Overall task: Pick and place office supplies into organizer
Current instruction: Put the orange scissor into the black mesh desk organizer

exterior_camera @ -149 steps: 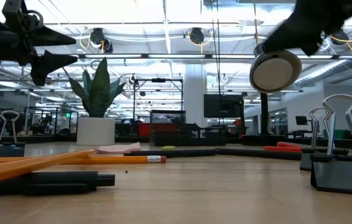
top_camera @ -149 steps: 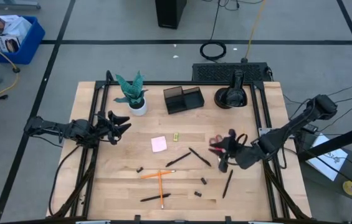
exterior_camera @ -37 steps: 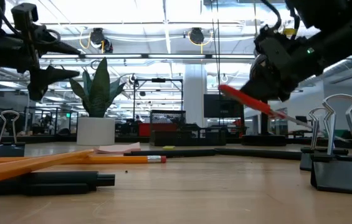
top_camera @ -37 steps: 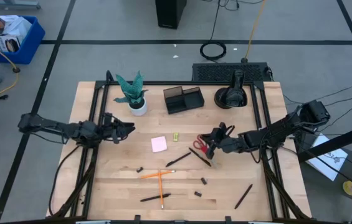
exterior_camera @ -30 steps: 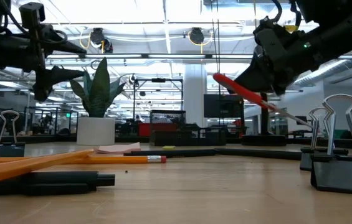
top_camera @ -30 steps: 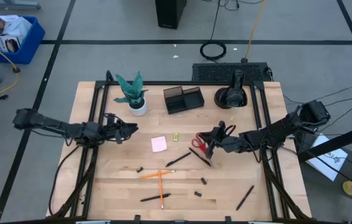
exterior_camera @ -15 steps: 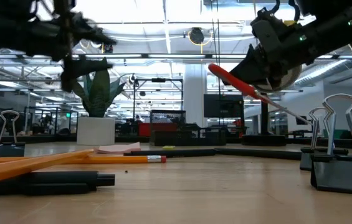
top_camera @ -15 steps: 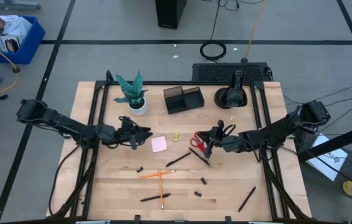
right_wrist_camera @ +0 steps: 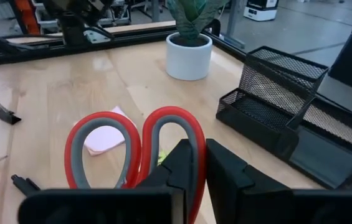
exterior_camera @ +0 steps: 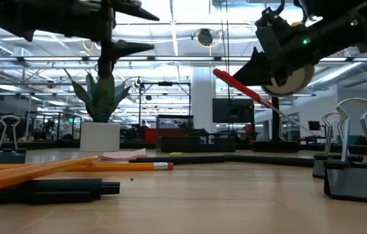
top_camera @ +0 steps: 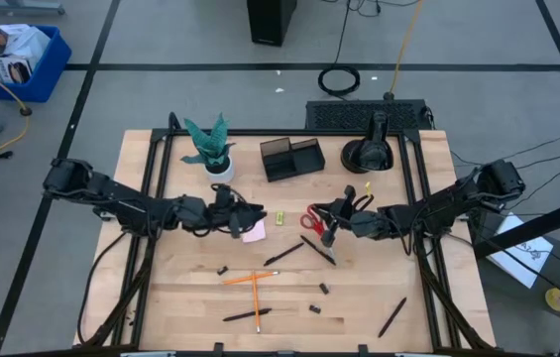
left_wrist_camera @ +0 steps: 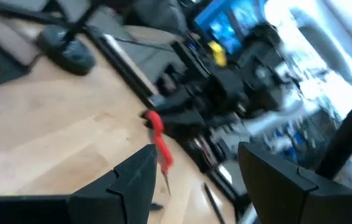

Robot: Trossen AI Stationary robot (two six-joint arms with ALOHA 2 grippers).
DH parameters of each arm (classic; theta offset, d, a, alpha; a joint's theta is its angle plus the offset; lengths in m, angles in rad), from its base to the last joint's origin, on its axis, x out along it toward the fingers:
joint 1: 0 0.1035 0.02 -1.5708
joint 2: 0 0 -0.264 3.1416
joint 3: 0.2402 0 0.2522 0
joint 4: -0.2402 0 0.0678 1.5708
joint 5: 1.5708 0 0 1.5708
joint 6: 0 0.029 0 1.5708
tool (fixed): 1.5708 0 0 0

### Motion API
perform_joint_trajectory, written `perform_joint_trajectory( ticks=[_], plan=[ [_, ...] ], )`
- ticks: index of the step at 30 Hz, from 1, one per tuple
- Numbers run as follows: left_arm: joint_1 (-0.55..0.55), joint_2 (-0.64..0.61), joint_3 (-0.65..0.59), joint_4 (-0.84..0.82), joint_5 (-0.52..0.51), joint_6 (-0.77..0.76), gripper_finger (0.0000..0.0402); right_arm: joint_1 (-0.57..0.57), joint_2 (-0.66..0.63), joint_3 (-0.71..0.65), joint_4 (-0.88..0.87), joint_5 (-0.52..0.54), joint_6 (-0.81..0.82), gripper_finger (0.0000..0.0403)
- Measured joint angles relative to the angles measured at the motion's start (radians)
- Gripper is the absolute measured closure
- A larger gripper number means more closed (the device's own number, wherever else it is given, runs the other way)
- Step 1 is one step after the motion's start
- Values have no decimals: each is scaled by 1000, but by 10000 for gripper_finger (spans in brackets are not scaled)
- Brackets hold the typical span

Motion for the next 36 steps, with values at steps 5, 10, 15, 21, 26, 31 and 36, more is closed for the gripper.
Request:
perform_joint_trajectory(
  ticks=[5,10,15,21,26,31,36],
  plan=[
    [31,101,49,1,7,-128,172,0,0,0,7,-1,-36,378],
    [56,187,139,-2,105,-117,172,0,0,10,13,-1,-53,376],
    [58,261,220,-51,132,-110,172,0,-1,34,-9,-2,-79,377],
    [59,323,290,-160,148,-140,172,0,-1,36,-19,-2,-79,377],
    [59,361,329,-155,152,-137,172,0,-1,37,-16,-2,-78,377],
    [59,385,363,-164,156,-119,172,0,-1,37,-16,-2,-76,377],
    [60,405,380,-184,172,-103,172,0,-1,37,-14,-4,-75,377]
  ],
)
